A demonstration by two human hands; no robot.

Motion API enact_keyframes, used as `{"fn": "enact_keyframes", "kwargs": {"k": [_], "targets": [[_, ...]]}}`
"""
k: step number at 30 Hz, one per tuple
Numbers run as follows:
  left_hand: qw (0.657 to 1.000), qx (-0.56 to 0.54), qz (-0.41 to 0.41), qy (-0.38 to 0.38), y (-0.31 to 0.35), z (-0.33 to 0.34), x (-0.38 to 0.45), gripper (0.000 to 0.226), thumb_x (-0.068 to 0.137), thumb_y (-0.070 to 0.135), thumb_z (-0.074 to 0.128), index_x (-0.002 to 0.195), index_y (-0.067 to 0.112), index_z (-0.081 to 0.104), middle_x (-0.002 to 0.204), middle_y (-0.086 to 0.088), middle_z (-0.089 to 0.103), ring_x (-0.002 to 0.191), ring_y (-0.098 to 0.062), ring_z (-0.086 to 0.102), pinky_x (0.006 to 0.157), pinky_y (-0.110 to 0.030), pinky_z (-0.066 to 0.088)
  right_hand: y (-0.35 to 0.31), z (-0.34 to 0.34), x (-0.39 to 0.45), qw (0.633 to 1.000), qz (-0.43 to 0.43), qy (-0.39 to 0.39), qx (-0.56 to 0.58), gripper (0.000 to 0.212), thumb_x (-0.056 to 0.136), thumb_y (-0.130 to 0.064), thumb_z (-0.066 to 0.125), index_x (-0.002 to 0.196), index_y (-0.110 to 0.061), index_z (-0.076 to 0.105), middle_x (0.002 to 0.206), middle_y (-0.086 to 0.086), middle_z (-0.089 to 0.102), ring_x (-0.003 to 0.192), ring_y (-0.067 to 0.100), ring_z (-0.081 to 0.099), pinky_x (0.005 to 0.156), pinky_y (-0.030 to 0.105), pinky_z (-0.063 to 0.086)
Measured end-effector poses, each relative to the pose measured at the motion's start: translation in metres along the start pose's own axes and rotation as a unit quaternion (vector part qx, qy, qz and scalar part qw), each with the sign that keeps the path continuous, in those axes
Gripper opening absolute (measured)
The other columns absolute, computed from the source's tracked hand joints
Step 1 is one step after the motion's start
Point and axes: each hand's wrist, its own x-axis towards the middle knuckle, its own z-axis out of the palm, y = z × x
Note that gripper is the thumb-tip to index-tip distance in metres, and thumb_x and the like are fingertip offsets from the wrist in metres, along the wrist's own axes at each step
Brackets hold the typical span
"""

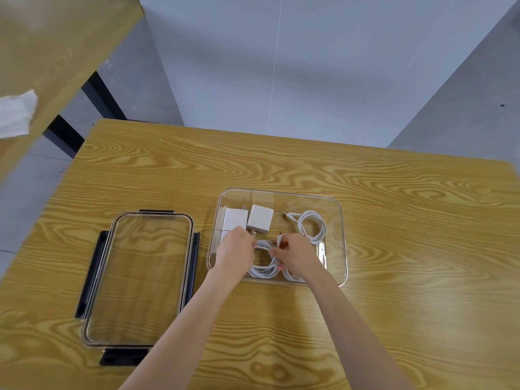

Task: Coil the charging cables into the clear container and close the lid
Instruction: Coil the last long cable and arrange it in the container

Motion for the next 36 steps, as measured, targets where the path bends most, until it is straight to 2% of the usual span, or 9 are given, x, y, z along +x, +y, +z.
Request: {"fn": "enact_keyframes", "kwargs": {"k": [3, 5, 8, 11, 15, 18, 23, 29, 36], "targets": [[1.0, 0.001, -0.007, -0.014, -0.002, -0.001, 0.003, 0.025, 0.091, 0.009, 0.053, 0.112, 0.012, 0.067, 0.111, -0.007, 0.064, 0.098, -0.023, 0.063, 0.067, -0.022, 0.044, 0.001, 0.005, 0.002, 0.999, 0.001, 0.032, 0.007, 0.017, 0.086, -0.01, 0.062, 0.09, 0.006, 0.061, 0.067, 0.01, 0.063, 0.053, 0.016, 0.061, 0.072, 0.042, 0.058], [1.0, 0.005, -0.023, -0.015, -0.005, -0.003, 0.004, 0.018, 0.088, 0.011, 0.059, 0.103, 0.009, 0.066, 0.104, -0.008, 0.066, 0.092, -0.023, 0.063, 0.069, -0.026, 0.049, 0.0, 0.007, 0.002, 0.999, 0.005, 0.039, 0.005, 0.012, 0.084, -0.009, 0.063, 0.083, 0.001, 0.058, 0.066, 0.008, 0.063, 0.055, 0.018, 0.062, 0.071, 0.044, 0.058], [0.999, 0.021, -0.038, -0.009, -0.006, -0.003, 0.002, 0.01, 0.085, 0.017, 0.063, 0.091, 0.008, 0.061, 0.095, -0.008, 0.065, 0.085, -0.023, 0.062, 0.064, -0.027, 0.047, -0.003, 0.005, 0.0, 0.999, 0.014, 0.027, -0.017, 0.02, 0.079, -0.009, 0.069, 0.074, -0.01, 0.049, 0.066, 0.005, 0.057, 0.055, 0.019, 0.055, 0.067, 0.038, 0.055], [0.999, 0.017, -0.039, -0.006, -0.005, -0.001, 0.0, 0.008, 0.086, 0.014, 0.063, 0.089, 0.007, 0.06, 0.093, -0.01, 0.065, 0.083, -0.025, 0.064, 0.064, -0.028, 0.049, -0.001, 0.002, -0.002, 0.998, 0.0, 0.035, -0.059, 0.031, 0.075, -0.012, 0.073, 0.067, -0.017, 0.043, 0.064, -0.002, 0.052, 0.053, 0.012, 0.047, 0.053, 0.026, 0.042], [0.999, -0.018, -0.027, -0.003, -0.007, 0.003, 0.0, 0.013, 0.085, 0.007, 0.06, 0.075, 0.013, 0.054, 0.087, -0.011, 0.066, 0.073, -0.023, 0.067, 0.067, -0.03, 0.054, 0.006, -0.001, -0.005, 0.998, 0.0, 0.031, -0.056, 0.031, 0.077, -0.017, 0.073, 0.064, -0.018, 0.044, 0.057, -0.003, 0.054, 0.046, 0.01, 0.051, 0.047, 0.022, 0.038], [1.0, -0.02, -0.017, -0.013, -0.007, 0.002, -0.001, 0.005, 0.084, 0.003, 0.058, 0.084, 0.008, 0.059, 0.088, -0.012, 0.065, 0.077, -0.023, 0.065, 0.067, -0.029, 0.054, 0.008, -0.002, -0.008, 1.0, -0.005, 0.027, 0.002, 0.026, 0.085, -0.014, 0.065, 0.065, -0.013, 0.049, 0.05, 0.002, 0.057, 0.033, 0.004, 0.049, 0.042, 0.017, 0.038], [0.999, -0.043, -0.021, -0.018, -0.008, 0.004, 0.001, 0.027, 0.083, 0.003, 0.06, 0.108, 0.005, 0.049, 0.09, -0.013, 0.065, 0.073, -0.02, 0.059, 0.06, -0.025, 0.047, 0.001, -0.001, -0.006, 0.996, -0.032, 0.055, -0.054, 0.023, 0.091, -0.02, 0.056, 0.071, -0.013, 0.049, 0.059, -0.004, 0.047, 0.051, 0.008, 0.042, 0.048, 0.019, 0.031], [0.999, -0.014, -0.044, -0.011, -0.006, 0.005, 0.002, 0.012, 0.087, 0.003, 0.055, 0.097, 0.003, 0.06, 0.091, -0.014, 0.065, 0.078, -0.022, 0.065, 0.062, -0.023, 0.049, -0.005, 0.005, 0.001, 0.991, -0.025, 0.007, -0.13, 0.038, 0.094, -0.02, 0.05, 0.059, -0.019, 0.034, 0.06, -0.002, 0.04, 0.052, 0.011, 0.036, 0.05, 0.025, 0.028], [0.998, 0.046, -0.03, -0.028, -0.002, 0.002, 0.002, 0.016, 0.086, 0.002, 0.056, 0.102, 0.004, 0.059, 0.101, -0.013, 0.063, 0.091, -0.024, 0.061, 0.065, -0.023, 0.044, -0.002, 0.003, 0.002, 0.999, -0.003, 0.019, -0.035, 0.022, 0.087, -0.011, 0.061, 0.068, -0.009, 0.051, 0.057, 0.007, 0.057, 0.051, 0.019, 0.054, 0.062, 0.036, 0.053]]}}
